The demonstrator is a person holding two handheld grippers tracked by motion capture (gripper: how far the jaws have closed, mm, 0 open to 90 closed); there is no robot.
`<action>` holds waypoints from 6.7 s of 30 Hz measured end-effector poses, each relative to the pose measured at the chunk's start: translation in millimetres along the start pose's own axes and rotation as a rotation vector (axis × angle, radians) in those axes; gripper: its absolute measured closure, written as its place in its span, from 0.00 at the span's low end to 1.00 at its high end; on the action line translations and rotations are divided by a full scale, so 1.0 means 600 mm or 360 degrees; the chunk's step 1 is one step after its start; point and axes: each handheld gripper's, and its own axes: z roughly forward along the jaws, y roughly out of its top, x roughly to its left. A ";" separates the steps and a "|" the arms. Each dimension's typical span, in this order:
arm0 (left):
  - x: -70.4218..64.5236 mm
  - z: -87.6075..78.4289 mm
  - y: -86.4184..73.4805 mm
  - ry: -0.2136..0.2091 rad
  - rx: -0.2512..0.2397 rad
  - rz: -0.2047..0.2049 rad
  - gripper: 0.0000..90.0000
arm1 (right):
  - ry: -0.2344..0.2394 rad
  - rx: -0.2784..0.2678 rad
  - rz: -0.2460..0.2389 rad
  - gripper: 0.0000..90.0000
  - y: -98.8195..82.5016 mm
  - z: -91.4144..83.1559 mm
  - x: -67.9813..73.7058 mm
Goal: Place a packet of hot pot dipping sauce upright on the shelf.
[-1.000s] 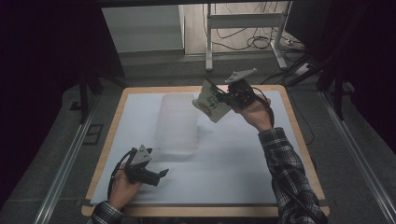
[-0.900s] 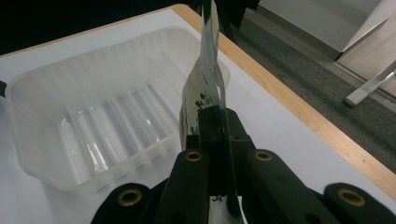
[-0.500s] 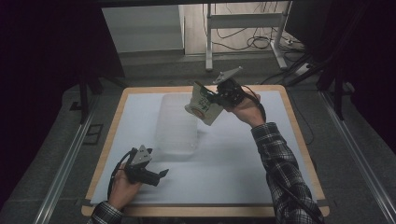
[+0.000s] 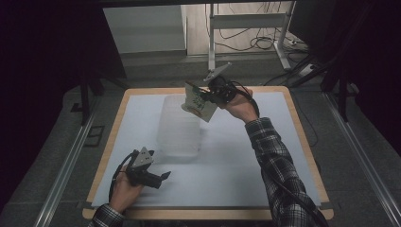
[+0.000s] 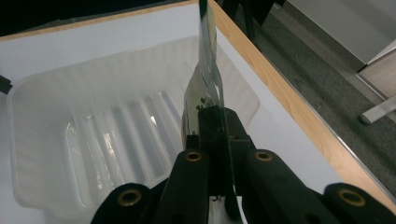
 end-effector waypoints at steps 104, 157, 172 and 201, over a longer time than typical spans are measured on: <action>-0.003 0.004 -0.001 0.0010 0.0037 0.0027 0.00 | 0.0004 -0.0148 0.0258 0.01 -0.036 0.027 0.021; -0.004 0.003 -0.001 0.0009 0.0036 0.0024 0.00 | -0.0079 -0.0157 0.0305 0.00 -0.141 -0.040 0.057; -0.004 0.003 0.000 0.0013 0.0036 0.0022 0.00 | -0.0108 -0.0160 0.0351 0.00 -0.176 -0.061 0.064; -0.004 0.004 0.000 0.0008 0.0044 0.0026 0.00 | -0.0159 -0.0137 0.0422 0.00 -0.261 -0.109 0.078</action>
